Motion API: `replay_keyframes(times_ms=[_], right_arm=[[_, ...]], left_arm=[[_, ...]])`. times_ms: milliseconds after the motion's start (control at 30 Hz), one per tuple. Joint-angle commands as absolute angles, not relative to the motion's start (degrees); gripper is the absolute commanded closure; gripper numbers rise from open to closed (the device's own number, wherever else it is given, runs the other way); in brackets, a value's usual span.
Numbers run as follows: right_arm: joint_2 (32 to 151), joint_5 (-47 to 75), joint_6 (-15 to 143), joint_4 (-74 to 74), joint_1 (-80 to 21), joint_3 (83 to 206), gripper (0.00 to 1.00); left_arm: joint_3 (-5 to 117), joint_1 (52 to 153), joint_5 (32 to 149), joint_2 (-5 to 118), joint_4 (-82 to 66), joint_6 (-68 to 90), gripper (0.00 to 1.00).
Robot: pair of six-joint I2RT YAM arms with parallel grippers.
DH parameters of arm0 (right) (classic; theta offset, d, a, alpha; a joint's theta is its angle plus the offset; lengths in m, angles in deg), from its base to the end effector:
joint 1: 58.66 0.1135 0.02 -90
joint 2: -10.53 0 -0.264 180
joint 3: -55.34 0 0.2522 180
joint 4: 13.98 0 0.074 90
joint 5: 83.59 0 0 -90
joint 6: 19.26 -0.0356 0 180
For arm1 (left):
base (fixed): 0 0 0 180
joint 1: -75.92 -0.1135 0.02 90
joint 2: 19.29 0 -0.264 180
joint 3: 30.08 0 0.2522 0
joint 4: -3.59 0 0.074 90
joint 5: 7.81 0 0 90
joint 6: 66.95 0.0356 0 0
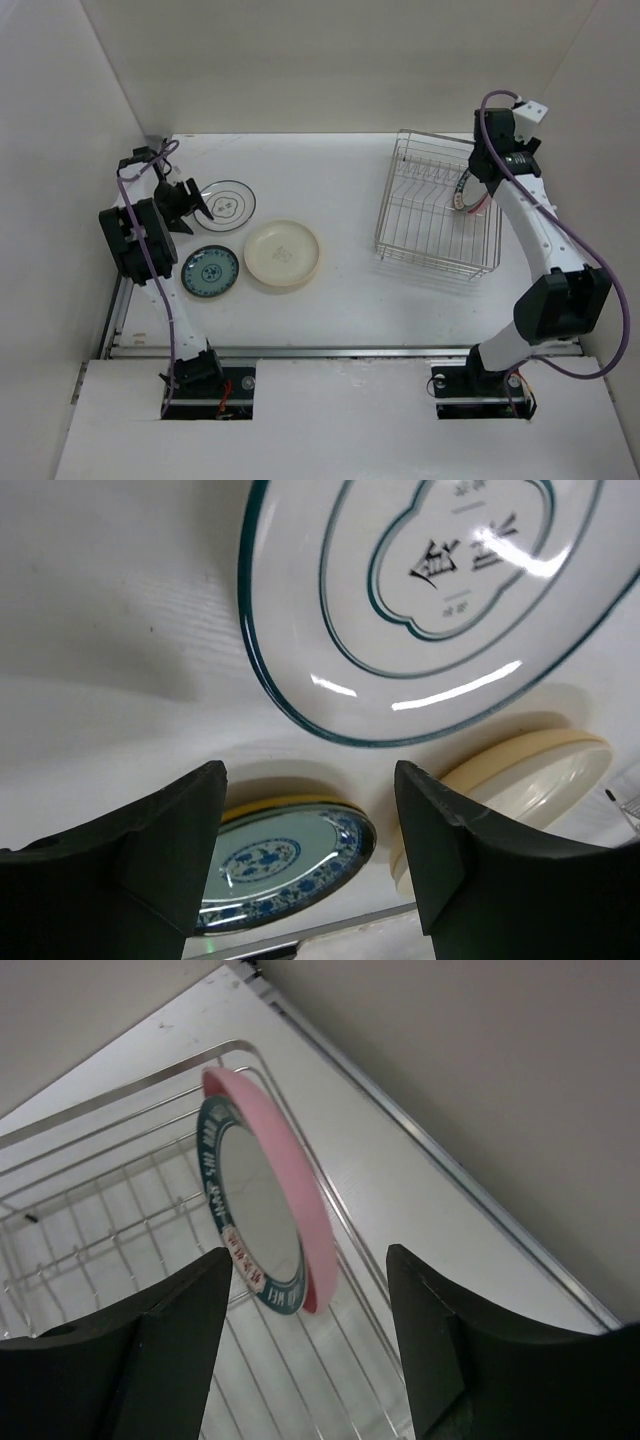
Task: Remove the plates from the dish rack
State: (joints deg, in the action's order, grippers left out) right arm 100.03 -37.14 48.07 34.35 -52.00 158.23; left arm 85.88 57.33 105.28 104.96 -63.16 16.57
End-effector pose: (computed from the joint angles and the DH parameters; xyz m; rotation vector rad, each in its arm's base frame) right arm 0.3454 0.0156 0.3787 0.6884 1.9156 -0.5072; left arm 0.4269 0.1289 0.1922 -0.5333 2.7440 -0.5289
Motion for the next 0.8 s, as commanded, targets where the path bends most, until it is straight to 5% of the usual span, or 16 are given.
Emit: replay_keyframes(times_ms=[0,300,567,767], right_arm=[[102.45,-40.62,48.76,34.68,-54.43,160.42,0.31],[113.62,-34.9,49.3,35.73,-58.39,167.28,0.5],[110.56,-38.59,48.77,35.2,-58.39,166.14,0.78],[107.39,-40.34,49.82,35.2,-58.39,165.61,0.86]], left_arm=[[84.41,57.11,106.44,97.26,-65.45,18.39,0.35],[79.76,57.11,106.44,90.85,-65.98,21.47,0.35],[79.22,58.16,107.59,89.08,-67.03,23.75,0.35],[79.22,58.69,108.73,89.61,-68.26,24.28,0.35]])
